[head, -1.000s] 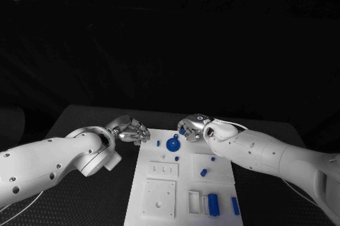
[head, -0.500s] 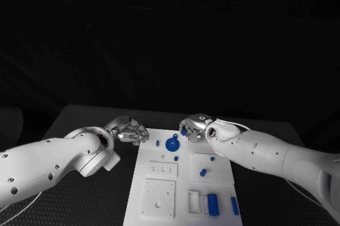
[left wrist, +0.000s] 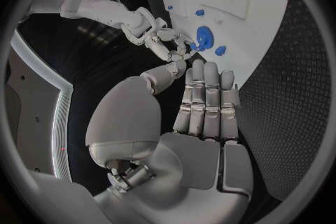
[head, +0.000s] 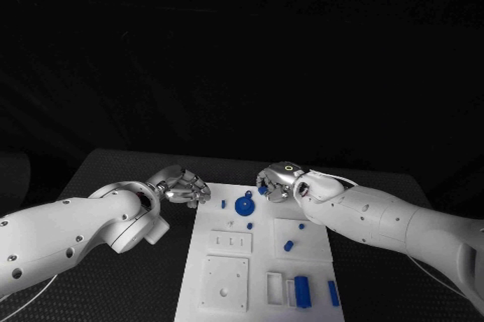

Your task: Assemble the parts on the task board

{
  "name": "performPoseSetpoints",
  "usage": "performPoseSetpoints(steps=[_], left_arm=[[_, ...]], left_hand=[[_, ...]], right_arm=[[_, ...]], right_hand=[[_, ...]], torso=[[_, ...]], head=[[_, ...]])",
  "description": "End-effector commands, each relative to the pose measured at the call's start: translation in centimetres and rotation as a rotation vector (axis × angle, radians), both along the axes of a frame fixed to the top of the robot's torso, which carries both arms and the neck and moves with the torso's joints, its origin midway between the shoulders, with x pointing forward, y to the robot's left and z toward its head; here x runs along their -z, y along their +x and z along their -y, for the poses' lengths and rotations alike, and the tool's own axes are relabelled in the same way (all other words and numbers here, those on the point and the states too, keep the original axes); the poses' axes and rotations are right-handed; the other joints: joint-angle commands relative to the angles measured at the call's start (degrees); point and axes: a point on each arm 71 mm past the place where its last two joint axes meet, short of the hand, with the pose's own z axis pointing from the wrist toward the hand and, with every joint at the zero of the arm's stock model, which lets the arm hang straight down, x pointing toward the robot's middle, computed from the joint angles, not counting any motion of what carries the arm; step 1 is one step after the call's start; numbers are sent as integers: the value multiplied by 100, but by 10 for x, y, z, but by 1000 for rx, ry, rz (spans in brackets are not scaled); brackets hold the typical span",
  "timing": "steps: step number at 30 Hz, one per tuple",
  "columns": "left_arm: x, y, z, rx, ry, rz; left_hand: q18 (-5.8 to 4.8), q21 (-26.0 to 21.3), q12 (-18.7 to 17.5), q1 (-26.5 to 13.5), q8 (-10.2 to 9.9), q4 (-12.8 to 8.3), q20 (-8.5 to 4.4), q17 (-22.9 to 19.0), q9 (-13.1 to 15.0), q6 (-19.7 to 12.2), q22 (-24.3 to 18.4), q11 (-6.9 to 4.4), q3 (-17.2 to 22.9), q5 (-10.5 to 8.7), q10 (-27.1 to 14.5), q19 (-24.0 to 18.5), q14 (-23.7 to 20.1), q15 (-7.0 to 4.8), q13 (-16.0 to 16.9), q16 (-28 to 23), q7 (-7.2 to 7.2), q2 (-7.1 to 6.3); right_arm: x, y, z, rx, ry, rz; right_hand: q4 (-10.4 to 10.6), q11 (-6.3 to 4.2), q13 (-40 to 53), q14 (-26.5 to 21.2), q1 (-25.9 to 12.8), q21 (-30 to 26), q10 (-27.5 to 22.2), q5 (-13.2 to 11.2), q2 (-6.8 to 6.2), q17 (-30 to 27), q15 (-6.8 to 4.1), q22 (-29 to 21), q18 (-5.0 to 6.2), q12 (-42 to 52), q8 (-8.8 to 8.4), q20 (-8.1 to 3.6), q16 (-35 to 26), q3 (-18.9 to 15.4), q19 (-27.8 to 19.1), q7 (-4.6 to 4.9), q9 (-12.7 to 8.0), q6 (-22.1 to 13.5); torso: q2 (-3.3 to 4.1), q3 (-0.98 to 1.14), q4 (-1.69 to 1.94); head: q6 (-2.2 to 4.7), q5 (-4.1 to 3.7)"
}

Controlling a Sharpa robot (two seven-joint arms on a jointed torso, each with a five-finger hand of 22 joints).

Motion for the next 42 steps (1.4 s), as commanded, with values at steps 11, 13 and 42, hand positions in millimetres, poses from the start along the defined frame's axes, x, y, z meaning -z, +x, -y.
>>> performPoseSetpoints(steps=[11,13,42], left_arm=[[-3,1,1,10,-15,6],[-3,1,1,11,-17,8],[-2,1,0,11,-26,6]], left_hand=[[-22,-36,-33,72,36,1,-106,5,-11,-43,13,12,1,-7,14,-19,2,41,-9,-42,16,1],[-22,-36,-33,73,36,1,-106,5,-11,-43,13,12,1,-7,14,-19,2,41,-9,-42,17,1],[-26,-52,-54,82,30,12,-100,13,-26,-78,21,19,-13,-6,14,-13,7,45,-11,-52,33,11]], right_arm=[[6,-3,1,3,-15,-11],[6,-3,2,2,-23,0],[23,-8,8,2,-76,-37]], right_hand=[[9,-67,-16,36,-103,50,43,-11,16,27,-39,109,87,53,69,-38,49,-189,42,170,70,366],[19,-73,-17,40,-117,55,48,-11,17,31,-44,109,87,56,76,-40,55,-205,47,164,78,384],[299,-71,-68,52,-597,69,72,85,-55,62,-47,100,87,40,-77,-65,75,-397,55,171,62,365]], torso=[[14,-16,1],[16,-17,-1],[28,-20,-3]], head=[[1,-17],[2,-19],[-6,-20]])
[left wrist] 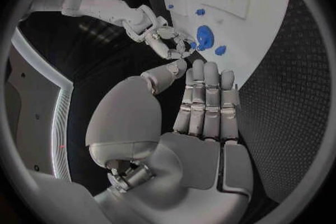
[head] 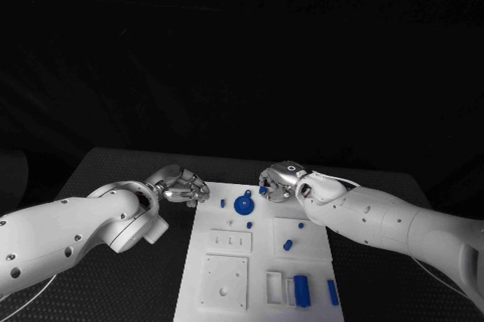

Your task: Assemble the parts on the task board

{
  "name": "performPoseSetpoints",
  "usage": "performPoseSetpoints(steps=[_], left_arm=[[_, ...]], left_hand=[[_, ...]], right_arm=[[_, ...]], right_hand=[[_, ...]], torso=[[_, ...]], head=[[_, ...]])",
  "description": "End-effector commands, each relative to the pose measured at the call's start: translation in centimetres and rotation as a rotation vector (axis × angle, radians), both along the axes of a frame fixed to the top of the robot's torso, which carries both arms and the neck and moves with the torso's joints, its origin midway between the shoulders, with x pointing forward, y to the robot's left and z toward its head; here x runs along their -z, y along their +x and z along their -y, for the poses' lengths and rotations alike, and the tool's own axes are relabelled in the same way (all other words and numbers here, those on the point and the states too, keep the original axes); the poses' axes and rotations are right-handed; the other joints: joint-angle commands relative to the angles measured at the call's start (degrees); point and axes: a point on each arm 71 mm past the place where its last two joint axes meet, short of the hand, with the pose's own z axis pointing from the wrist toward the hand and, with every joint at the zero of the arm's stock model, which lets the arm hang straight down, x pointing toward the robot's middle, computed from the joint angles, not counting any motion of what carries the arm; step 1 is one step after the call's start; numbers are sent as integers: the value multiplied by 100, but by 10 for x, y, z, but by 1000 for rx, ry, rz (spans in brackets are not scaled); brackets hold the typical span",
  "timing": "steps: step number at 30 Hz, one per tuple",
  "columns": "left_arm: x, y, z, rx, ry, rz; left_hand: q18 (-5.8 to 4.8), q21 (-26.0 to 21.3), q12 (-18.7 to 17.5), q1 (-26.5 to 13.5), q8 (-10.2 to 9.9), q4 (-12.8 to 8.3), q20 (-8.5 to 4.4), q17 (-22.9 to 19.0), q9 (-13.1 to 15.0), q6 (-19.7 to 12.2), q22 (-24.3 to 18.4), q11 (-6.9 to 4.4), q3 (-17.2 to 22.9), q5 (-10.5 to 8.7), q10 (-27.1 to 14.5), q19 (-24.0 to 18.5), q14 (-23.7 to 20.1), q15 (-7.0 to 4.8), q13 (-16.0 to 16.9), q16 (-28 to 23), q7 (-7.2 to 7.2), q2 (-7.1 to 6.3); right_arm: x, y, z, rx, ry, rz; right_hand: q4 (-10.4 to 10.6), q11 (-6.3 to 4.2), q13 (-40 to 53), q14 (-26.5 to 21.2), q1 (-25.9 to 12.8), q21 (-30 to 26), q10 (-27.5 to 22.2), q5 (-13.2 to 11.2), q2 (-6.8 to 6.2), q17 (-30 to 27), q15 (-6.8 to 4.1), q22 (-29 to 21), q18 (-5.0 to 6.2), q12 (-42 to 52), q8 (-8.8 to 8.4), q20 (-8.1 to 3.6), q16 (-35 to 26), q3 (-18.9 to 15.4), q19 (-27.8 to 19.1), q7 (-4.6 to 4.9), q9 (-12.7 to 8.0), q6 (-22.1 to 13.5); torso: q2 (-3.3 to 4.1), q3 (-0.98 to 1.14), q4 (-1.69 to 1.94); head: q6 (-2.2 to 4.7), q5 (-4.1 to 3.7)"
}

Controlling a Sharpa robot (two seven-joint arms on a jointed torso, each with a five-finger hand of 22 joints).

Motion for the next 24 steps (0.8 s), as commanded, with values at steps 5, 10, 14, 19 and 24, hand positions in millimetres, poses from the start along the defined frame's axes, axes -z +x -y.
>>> performPoseSetpoints(steps=[5,10,14,19,24], left_arm=[[-3,0,1,12,-11,6],[-4,0,0,22,-25,21],[-6,0,-1,39,-39,43],[-7,0,-1,43,-47,60],[-7,0,-2,46,-53,66]], left_hand=[[-26,-33,-35,54,28,15,-99,9,-12,-43,8,21,-13,-6,13,-13,7,45,-7,-32,-5,27],[-26,-36,-39,57,26,16,-99,10,-15,-50,9,21,-13,-5,13,-12,7,45,-8,-34,-3,28],[-25,-38,-41,64,25,14,-100,10,-17,-56,10,21,-11,-5,13,-12,7,45,-8,-36,-1,31],[-24,-50,-66,79,-3,13,-98,14,-36,-112,14,32,-11,-6,-5,-10,8,46,-16,-43,21,45],[-26,-60,-88,78,-15,25,-96,19,-47,-133,16,42,-14,-5,-18,-7,11,47,-23,-47,33,59]], right_arm=[[21,-8,1,-9,-61,-84],[21,-10,0,-20,-53,-89],[21,-12,-2,-29,-46,-86],[20,-15,-2,-39,-35,-81],[18,-17,-3,-48,-19,-71]], right_hand=[[45,45,-15,-62,-42,-35,-55,189,20,8,27,99,49,-23,-78,4,-9,71,-43,248,-25,160],[161,55,-30,-76,16,-59,-75,453,110,8,39,98,49,-24,-134,23,-25,423,-55,259,-43,174],[213,56,-35,-71,10,-57,-72,464,134,11,40,103,49,-18,-148,28,-23,575,-50,258,-46,192],[360,49,-43,-49,-96,-43,-45,492,191,15,33,108,49,-7,-156,33,-16,727,-28,250,-53,226],[492,39,-59,-24,-279,-20,-14,508,210,19,20,115,49,-3,-176,16,-11,928,-6,238,-71,264]], torso=[[2,-6,-4],[3,-3,-12],[7,0,-7],[6,-4,-5],[5,-1,-6]], head=[[-5,-13],[-3,-13],[-1,-21],[-1,-18],[6,-11]])
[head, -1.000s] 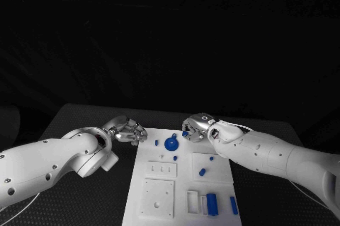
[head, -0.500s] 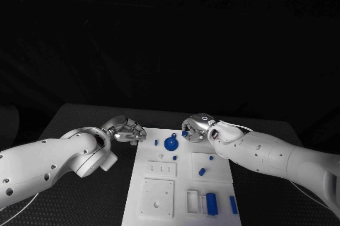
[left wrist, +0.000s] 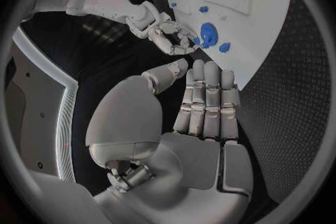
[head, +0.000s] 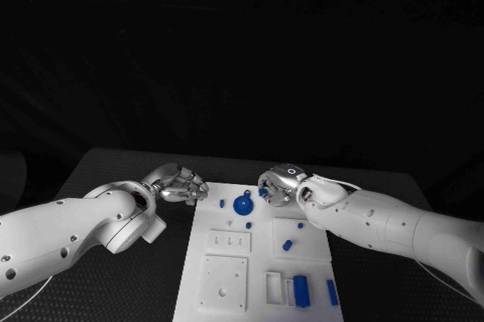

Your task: Assemble the parts on the task board

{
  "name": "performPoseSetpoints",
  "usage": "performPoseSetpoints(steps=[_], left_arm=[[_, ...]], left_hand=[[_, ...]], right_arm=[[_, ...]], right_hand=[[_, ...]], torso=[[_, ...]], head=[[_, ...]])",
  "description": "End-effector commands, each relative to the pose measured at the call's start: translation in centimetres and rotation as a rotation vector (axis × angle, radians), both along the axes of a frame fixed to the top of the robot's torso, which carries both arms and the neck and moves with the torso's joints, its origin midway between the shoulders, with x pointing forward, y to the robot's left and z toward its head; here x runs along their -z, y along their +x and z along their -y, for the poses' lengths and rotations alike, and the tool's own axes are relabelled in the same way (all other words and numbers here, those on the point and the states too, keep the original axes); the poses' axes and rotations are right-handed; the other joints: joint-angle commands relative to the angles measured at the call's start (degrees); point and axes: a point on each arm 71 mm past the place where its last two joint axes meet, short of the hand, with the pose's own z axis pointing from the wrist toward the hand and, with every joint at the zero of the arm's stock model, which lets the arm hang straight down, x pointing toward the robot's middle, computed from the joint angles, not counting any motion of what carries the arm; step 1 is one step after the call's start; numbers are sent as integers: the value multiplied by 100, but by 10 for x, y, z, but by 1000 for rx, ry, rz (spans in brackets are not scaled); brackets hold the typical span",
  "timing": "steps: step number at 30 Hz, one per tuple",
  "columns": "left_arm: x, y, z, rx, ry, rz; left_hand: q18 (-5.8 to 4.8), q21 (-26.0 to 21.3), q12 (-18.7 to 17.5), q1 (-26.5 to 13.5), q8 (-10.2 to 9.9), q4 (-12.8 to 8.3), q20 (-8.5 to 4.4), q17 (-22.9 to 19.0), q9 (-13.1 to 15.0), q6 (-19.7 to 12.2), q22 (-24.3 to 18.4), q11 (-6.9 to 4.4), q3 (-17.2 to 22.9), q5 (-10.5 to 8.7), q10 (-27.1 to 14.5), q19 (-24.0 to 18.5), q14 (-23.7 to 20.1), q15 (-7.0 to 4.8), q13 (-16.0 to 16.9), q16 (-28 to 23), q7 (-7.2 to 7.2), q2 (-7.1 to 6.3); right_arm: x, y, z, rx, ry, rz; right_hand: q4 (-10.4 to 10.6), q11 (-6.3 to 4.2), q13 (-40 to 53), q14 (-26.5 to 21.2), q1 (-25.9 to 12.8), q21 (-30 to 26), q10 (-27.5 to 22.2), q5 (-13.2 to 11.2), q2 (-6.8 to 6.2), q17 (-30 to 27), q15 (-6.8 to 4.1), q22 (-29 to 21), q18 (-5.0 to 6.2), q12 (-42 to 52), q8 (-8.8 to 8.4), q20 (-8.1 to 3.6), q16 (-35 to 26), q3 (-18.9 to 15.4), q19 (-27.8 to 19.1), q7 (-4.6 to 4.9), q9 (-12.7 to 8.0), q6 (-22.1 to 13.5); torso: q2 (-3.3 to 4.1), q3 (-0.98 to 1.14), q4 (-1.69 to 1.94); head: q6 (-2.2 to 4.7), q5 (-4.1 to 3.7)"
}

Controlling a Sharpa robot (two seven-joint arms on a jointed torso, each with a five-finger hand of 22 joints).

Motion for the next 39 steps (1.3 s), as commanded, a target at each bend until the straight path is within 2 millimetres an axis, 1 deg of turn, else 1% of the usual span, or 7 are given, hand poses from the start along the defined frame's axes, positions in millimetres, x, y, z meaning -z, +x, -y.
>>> performPoseSetpoints(steps=[1,17,25,34,35,37,39], left_arm=[[-4,0,1,25,-27,29],[-10,1,1,60,-75,110],[-14,2,4,96,-87,166],[-19,0,12,168,-89,264],[-20,0,12,173,-87,277],[-21,0,14,184,-85,303],[-21,-1,16,194,-81,321]], left_hand=[[-26,-29,-22,31,-15,27,-96,7,-7,-30,5,42,-14,-5,-18,-7,12,47,-6,-24,-6,14],[-27,-72,-196,37,-24,51,-98,32,-43,-52,28,94,-47,-10,-76,8,26,44,-79,-37,3,-15],[-27,-96,-305,112,-24,7,-99,47,-63,-54,49,115,-57,-14,-64,10,25,44,-125,-49,4,-48],[-31,-123,-402,248,-28,-77,-95,65,-93,-56,78,125,-89,-12,-29,11,20,48,-157,-67,9,-81],[-34,-127,-423,256,-36,-110,-92,70,-107,-66,90,129,-155,23,-22,7,17,52,-161,-70,17,-50],[-37,-154,-502,227,-51,-347,-81,101,-153,-98,134,135,-649,473,6,-23,0,61,-170,-77,33,149],[-37,-170,-521,251,-53,-391,-80,105,-169,-97,134,133,-704,473,19,-20,1,61,-172,-84,32,152]], right_arm=[[15,-8,-3,-28,-36,-66],[-7,-15,9,-8,163,-155],[-20,-14,23,42,406,-392],[-24,-17,33,97,667,-777],[-23,-17,34,102,691,-817],[-20,-19,35,112,756,-932],[-17,-22,34,107,821,-1063]], right_hand=[[27,-2,-9,22,-83,21,31,26,6,10,-22,114,81,4,-4,-8,-8,52,22,228,2,279],[-25,-16,-24,74,-315,79,76,63,-66,33,-37,113,81,22,-13,-51,20,-152,86,215,0,315],[-211,1,-19,16,-462,111,14,485,124,90,-19,121,81,32,-48,-52,37,-648,16,228,7,276],[-486,17,0,-52,-625,145,-68,1034,386,158,-5,113,81,59,-75,-36,61,-1239,-60,247,45,227],[-501,21,1,-59,-646,144,-77,1065,408,162,-2,112,81,59,-81,-33,61,-1285,-67,250,47,216],[-534,29,1,-76,-670,139,-98,1100,423,167,5,111,81,57,-92,-28,57,-1350,-86,257,50,197],[-563,40,3,-106,-694,124,-129,1120,441,171,17,108,81,52,-109,-18,47,-1413,-118,270,51,167]], torso=[[-2,0,0],[-7,-7,5],[-14,-9,-9],[-62,-11,-66],[-71,-13,-74],[-81,-14,-83],[-89,-13,-91]], head=[[6,3],[35,-3],[65,-13],[127,1],[129,9],[135,17],[145,26]])
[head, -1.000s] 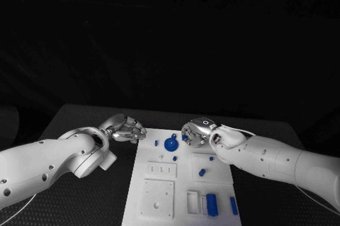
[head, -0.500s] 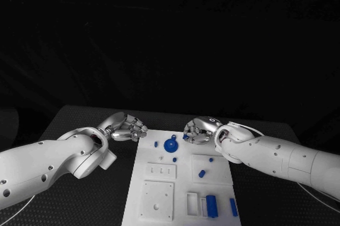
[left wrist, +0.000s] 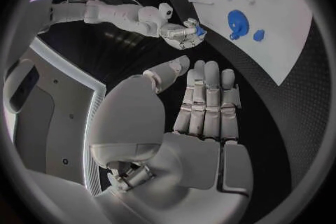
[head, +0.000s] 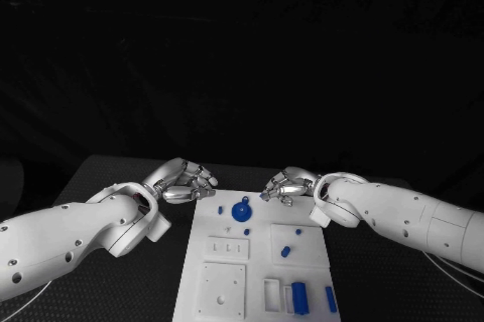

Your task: Assemble the parts on the task board

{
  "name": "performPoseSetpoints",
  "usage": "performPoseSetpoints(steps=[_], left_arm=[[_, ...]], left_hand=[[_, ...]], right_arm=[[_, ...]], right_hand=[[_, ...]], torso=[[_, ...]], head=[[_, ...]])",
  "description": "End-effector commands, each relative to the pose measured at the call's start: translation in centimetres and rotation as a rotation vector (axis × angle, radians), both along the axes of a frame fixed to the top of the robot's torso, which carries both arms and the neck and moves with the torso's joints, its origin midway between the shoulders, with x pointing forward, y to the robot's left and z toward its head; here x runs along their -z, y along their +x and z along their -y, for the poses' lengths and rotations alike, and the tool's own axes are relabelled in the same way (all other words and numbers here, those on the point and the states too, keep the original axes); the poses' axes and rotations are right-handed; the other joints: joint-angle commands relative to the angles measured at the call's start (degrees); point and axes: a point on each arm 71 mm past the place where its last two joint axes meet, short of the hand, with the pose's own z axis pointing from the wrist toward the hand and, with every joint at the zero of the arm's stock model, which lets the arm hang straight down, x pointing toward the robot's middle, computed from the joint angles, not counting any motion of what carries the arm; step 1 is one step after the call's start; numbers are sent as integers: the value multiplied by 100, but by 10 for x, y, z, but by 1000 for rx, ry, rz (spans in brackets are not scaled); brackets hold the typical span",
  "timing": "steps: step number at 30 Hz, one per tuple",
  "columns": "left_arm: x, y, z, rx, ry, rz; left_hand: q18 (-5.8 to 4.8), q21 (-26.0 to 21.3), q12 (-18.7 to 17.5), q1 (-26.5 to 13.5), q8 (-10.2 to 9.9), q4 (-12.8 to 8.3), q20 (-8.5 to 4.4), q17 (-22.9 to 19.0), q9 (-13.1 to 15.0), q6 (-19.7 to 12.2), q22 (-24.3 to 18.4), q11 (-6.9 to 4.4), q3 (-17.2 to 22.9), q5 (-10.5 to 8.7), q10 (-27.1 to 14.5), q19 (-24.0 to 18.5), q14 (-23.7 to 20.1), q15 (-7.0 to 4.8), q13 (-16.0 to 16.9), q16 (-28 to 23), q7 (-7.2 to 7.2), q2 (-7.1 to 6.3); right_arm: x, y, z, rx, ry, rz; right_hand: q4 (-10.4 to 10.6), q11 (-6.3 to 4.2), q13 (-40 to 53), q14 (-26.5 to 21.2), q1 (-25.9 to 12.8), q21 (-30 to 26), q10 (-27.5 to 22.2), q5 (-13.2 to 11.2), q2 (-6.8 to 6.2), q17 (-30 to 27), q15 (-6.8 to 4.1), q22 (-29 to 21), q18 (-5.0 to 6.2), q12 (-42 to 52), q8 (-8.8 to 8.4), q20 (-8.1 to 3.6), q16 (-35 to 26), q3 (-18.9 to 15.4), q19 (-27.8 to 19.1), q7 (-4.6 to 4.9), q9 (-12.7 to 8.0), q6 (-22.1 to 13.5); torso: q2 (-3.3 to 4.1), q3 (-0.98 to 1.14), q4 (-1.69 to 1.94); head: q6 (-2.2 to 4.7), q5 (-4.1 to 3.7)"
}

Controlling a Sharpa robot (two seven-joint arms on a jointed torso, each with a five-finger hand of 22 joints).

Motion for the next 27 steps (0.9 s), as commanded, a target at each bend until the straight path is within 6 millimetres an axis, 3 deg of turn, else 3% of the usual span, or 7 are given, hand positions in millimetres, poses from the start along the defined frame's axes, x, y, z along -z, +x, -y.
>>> performPoseSetpoints(steps=[1,7,12,19,23,27], left_arm=[[-7,-2,6,49,-3,106],[-8,-3,14,84,-1,127],[-5,-5,23,121,8,125],[0,-7,33,156,18,77],[5,-7,38,171,-4,-10],[9,-6,40,167,-48,-90]], left_hand=[[-35,-31,-38,19,-35,-52,-80,7,-16,-24,65,7,-80,19,39,-19,-3,25,-7,-42,-1,41],[-41,-67,-81,43,-61,-99,-74,12,-57,-57,62,13,-154,-75,48,-17,-9,31,-12,-62,13,-3],[-44,-87,-102,52,-81,-110,-71,14,-80,-86,61,15,-180,-119,53,-16,-14,35,-14,-74,16,-26],[-49,-120,-136,53,-164,-97,-65,20,-137,-177,64,18,-217,-163,73,-8,-18,42,-12,-93,72,-54],[-52,-155,-156,-13,-256,-5,-61,32,-198,-282,69,20,-265,-240,106,1,-13,45,1,-104,122,-84],[-57,-194,-150,-113,-312,162,-65,62,-255,-327,82,12,-325,-446,163,11,1,38,38,-100,137,-100]], right_arm=[[9,-9,-6,-51,255,-366],[11,-14,-9,-102,412,-558],[10,-16,-10,-134,488,-632],[9,-20,-12,-170,506,-662],[7,-26,-16,-199,503,-676],[6,-32,-21,-228,499,-690]], right_hand=[[-16,6,8,-52,4,0,-44,39,54,6,-12,108,72,23,-34,-3,18,-41,-46,117,-4,71],[-33,39,14,-120,-49,-30,-114,112,63,17,19,107,72,16,-75,29,1,-127,-111,148,-6,-1],[-64,43,24,-152,-58,-34,-145,177,94,31,27,112,72,25,-66,42,6,-181,-138,151,11,9],[-102,46,36,-184,-57,-28,-175,390,137,55,31,116,72,41,-63,54,20,-229,-159,153,38,2],[-112,48,36,-192,-56,-28,-182,409,133,57,33,116,72,41,-67,56,20,-237,-165,155,42,-6],[-119,50,37,-197,-50,-28,-187,424,137,59,34,115,72,41,-69,57,20,-239,-168,156,44,-11]], torso=[[-27,-2,-27],[-56,-1,-27],[-75,-2,-16],[-64,2,-32],[-66,10,-29],[-71,13,-35]], head=[[16,16],[20,26],[6,30],[41,54],[63,64],[87,68]])
